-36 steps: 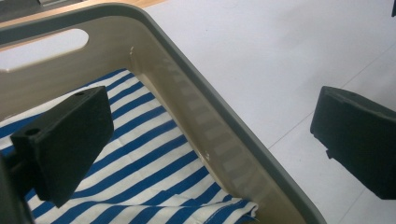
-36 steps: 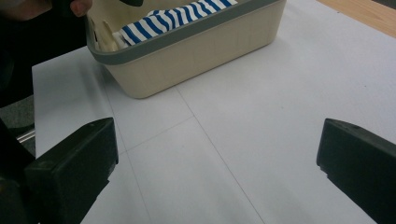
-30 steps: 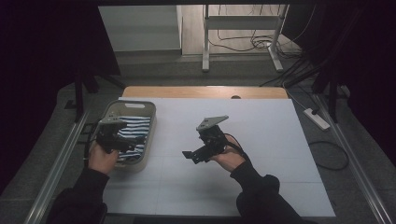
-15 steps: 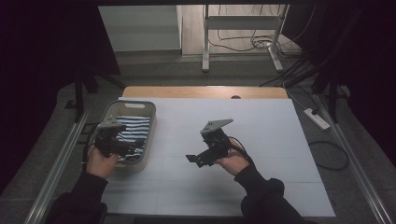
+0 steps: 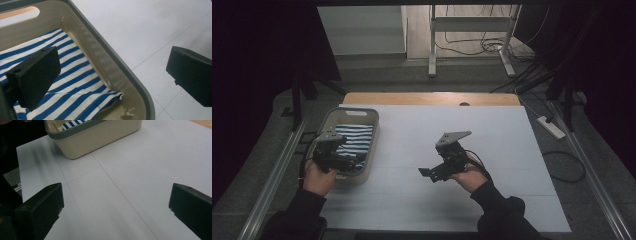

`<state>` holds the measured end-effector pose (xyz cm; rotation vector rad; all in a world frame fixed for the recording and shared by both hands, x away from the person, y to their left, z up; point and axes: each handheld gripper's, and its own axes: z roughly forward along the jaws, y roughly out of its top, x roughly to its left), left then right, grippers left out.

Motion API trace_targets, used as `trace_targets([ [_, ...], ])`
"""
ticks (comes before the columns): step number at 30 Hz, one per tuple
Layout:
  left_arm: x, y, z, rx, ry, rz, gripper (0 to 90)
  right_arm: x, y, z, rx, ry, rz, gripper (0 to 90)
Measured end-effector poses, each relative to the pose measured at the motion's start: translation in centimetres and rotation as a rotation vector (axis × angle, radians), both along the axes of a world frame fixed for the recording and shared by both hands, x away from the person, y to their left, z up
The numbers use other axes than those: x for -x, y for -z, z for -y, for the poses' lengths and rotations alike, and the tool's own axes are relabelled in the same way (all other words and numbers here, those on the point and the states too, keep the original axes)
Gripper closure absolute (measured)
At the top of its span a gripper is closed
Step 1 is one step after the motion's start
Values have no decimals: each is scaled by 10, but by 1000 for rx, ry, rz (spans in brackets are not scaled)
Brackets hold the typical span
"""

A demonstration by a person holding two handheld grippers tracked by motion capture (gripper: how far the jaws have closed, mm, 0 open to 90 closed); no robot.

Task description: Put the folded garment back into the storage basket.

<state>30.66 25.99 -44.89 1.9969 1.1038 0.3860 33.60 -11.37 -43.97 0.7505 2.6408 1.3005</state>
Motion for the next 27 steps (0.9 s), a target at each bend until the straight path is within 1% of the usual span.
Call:
trace_targets([
  [11, 9, 1, 1, -12, -4, 1, 0, 6, -1, 17, -17, 20, -5, 3],
  [13, 10, 1, 0, -18, -3, 0, 0, 7, 0, 20, -17, 26, -2, 3],
  [16, 13, 2, 0, -16, -7, 0, 0, 10, 0, 27, -15, 37, -4, 4],
  [27, 20, 3, -3, -23, -18, -7, 0, 16, 2, 44, -20, 65, -8, 5],
])
